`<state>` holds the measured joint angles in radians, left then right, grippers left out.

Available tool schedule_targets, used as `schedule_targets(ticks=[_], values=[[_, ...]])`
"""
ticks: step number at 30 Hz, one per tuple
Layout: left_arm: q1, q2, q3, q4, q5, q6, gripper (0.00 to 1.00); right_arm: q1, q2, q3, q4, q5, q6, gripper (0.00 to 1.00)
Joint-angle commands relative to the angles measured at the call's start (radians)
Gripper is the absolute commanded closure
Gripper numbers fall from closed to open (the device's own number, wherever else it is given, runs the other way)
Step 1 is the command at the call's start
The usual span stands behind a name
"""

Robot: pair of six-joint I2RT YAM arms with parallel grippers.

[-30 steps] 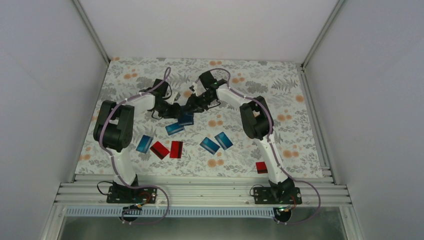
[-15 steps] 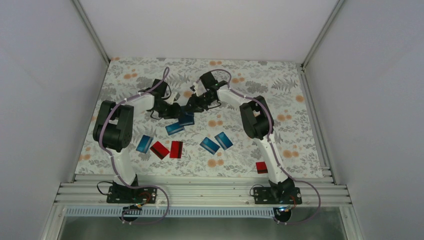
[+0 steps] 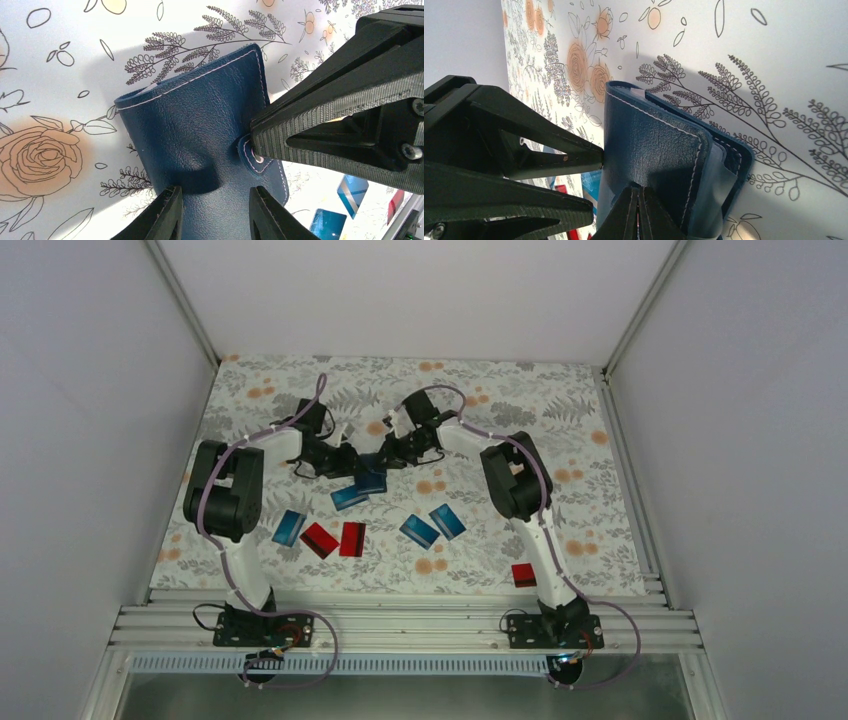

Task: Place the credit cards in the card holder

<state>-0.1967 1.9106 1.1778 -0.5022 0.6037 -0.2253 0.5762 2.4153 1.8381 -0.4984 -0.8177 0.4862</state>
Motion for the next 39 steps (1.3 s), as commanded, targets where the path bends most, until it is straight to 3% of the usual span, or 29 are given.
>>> schedule_targets(ticks=[1, 20, 31, 39], values=[[-0.002, 0.037, -0.014, 0.038, 0.03, -0.006, 0.66, 0.027, -0.015, -0.057, 0.007, 0.053, -0.012, 0.96], [-0.011, 0.056, -0.019, 0.053, 0.024, -0.018, 0.61, 0.097, -0.071, -0.165, 0.054, 0.199, -0.071, 0.96], [-0.017, 0.072, -0.048, 0.074, -0.031, -0.021, 0.61, 0.202, -0.089, -0.232, 0.056, 0.422, -0.155, 0.96], [-0.018, 0.066, -0.076, 0.097, -0.053, -0.032, 0.62, 0.257, -0.125, -0.412, 0.162, 0.519, -0.15, 0.96]])
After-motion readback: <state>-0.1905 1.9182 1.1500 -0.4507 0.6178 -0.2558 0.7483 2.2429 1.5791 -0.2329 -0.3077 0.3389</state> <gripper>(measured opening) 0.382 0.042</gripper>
